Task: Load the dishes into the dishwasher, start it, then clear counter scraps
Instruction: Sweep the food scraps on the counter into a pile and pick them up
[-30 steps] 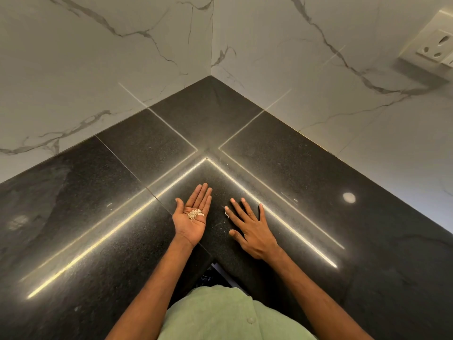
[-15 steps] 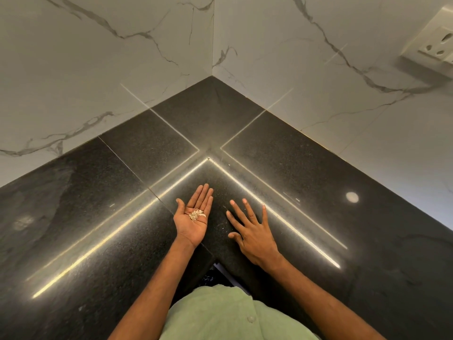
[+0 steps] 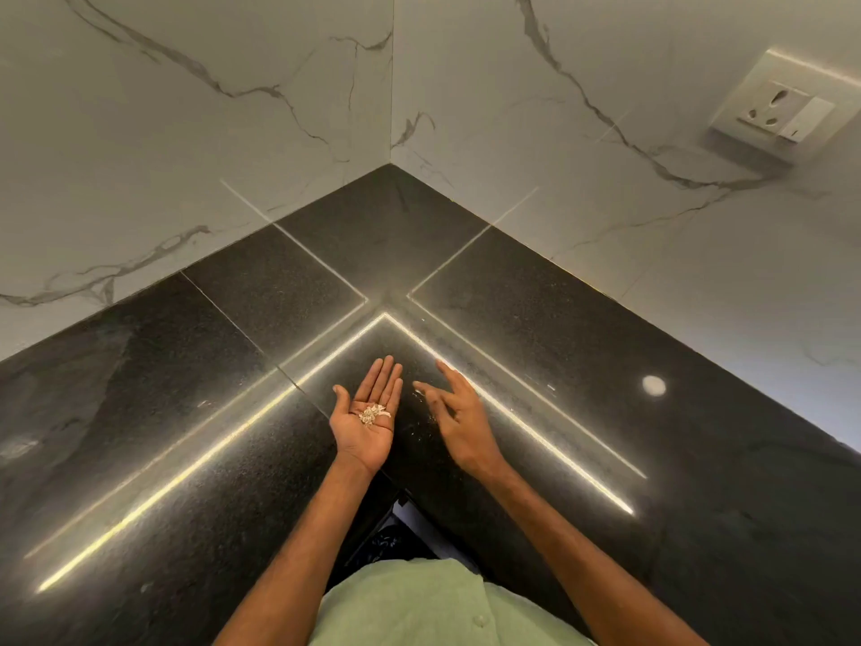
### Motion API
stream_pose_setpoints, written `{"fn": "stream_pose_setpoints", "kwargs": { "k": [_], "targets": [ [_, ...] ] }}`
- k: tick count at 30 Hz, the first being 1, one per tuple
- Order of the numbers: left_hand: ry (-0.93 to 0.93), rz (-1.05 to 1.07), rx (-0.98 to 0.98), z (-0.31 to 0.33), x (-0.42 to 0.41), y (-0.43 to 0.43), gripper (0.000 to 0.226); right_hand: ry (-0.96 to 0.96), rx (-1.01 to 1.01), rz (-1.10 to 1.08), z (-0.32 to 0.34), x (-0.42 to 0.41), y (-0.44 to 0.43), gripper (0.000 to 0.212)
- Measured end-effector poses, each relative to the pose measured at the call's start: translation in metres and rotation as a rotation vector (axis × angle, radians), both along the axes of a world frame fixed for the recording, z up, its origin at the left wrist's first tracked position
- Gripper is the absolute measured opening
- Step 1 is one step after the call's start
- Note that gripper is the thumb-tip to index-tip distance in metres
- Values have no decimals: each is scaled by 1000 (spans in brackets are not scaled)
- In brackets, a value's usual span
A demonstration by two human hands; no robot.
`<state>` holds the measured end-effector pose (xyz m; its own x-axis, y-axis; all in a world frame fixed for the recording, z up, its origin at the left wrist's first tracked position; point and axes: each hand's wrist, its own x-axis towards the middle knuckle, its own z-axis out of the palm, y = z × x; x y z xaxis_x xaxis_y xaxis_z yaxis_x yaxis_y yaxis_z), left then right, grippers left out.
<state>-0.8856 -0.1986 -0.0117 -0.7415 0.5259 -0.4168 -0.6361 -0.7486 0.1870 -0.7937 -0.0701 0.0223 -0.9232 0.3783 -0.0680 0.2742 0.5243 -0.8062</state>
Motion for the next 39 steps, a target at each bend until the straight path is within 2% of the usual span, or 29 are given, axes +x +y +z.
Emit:
{"fn": "stream_pose_setpoints", "kwargs": {
  "k": [2, 7, 10, 16, 21, 25, 27, 29, 31, 34, 36, 39],
  "targets": [
    [-7, -7, 10, 0, 2, 3, 76, 79, 52, 40, 3, -11, -17, 33],
    [-10, -43, 50, 2, 14, 9, 74, 72, 328, 119, 17, -21, -46, 18],
    [-14, -35, 59, 5, 17, 9, 72, 118, 463, 112, 20, -22, -45, 19],
    [-25, -40, 11, 4, 20, 8, 67, 126, 446, 214, 27, -24, -37, 19],
    [-13, -40, 26, 2, 23, 8, 71, 181, 450, 175, 24, -21, -27, 10],
    [0, -58, 43, 6, 25, 11, 69, 176, 360, 207, 23, -22, -25, 13],
    [-10, -30, 74, 8, 22, 11, 68, 178, 241, 185, 22, -18, -17, 24],
    [-14, 8, 94, 8, 18, 7, 68, 129, 206, 95, 15, -6, 1, 37],
    [-7, 41, 101, 7, 13, 0, 69, -35, 327, 64, -3, 15, 23, 48],
    [-14, 65, 111, 3, 5, -7, 71, -356, 545, 129, -33, 50, 41, 73],
    [-22, 65, 104, 2, 2, -9, 72, -413, 586, 157, -43, 59, 37, 83],
    [-8, 61, 97, 1, 0, -11, 72, -373, 635, 221, -44, 53, 19, 85]
  ]
}}
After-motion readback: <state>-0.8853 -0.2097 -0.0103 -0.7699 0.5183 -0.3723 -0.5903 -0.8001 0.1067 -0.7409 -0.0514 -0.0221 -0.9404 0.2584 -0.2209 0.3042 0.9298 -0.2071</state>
